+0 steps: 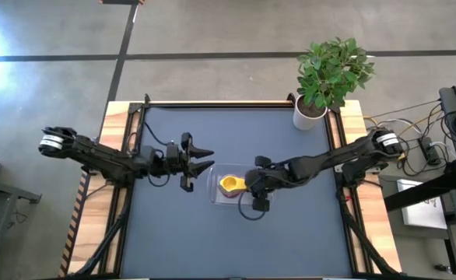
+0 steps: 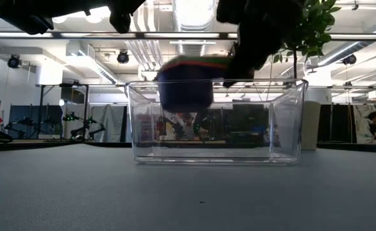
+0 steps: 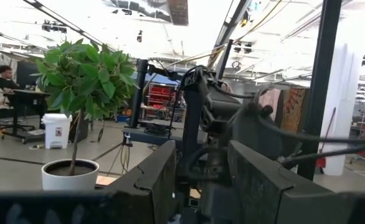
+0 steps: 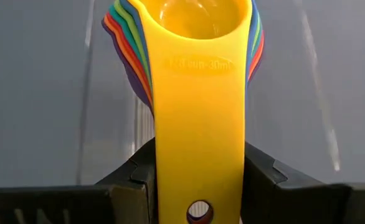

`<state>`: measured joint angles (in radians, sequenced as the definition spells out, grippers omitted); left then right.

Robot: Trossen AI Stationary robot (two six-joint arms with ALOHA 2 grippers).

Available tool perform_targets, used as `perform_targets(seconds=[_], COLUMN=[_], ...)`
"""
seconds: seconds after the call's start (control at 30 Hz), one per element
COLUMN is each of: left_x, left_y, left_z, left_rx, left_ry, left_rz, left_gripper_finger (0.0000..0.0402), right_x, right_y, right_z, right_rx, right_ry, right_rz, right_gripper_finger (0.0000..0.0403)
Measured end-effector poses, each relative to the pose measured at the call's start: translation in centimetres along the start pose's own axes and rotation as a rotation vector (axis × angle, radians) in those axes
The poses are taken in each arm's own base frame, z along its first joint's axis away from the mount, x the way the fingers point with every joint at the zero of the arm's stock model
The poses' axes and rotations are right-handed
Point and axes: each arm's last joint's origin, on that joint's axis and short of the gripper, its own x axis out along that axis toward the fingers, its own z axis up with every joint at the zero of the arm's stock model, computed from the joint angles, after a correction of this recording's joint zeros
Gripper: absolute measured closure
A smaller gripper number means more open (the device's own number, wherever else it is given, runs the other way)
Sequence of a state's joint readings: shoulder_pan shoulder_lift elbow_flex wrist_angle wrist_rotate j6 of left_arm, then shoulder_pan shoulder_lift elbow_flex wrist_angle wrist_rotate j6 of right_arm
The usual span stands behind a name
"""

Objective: Nest measuring cups in basket
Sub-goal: Put the nested measuring cups into the transparent bin

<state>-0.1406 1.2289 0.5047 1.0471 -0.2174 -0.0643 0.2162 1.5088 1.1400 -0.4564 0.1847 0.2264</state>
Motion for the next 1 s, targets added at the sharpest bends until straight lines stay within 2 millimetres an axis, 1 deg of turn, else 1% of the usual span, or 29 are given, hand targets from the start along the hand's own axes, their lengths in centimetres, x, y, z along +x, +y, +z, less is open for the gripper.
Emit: perform_targets(seconds=[0.13,0.37,0.57,0.8,0.87,1.0], left_x=[0.0,0.0,0.1,0.1,0.1,0.1], left_y=[0.0,0.0,0.0,0.0,0.0,0.0], left_z=[0.0,0.0,0.1,-0.1,-0.1,-0.1], left_rx=[0.001,0.003,0.004,0.007,0.007,0.007], left_ry=[0.001,0.001,0.004,0.014,0.013,0.014], left_rz=[0.0,0.0,0.0,0.002,0.002,0.002], left_gripper_finger=[0.0271,0.0271,0.0271,0.0271,0.0271,0.0271], right_x=[1.0,2.9,4.2,5.0,5.0,4.5], right_y=[-0.3,-0.9,-1.8,-1.8,-1.8,-1.9], right_z=[-0.7,-2.0,-3.4,-3.7,-3.7,-3.6], right_rx=[-0.02,0.006,0.027,0.03,0.038,0.058], right_ry=[0.033,-0.025,0.008,0.014,0.012,0.0], right_rz=[-0.004,0.072,0.046,0.037,0.036,0.035], right_gripper_finger=[0.0272,0.0272,0.0272,0.0272,0.0251,0.0175])
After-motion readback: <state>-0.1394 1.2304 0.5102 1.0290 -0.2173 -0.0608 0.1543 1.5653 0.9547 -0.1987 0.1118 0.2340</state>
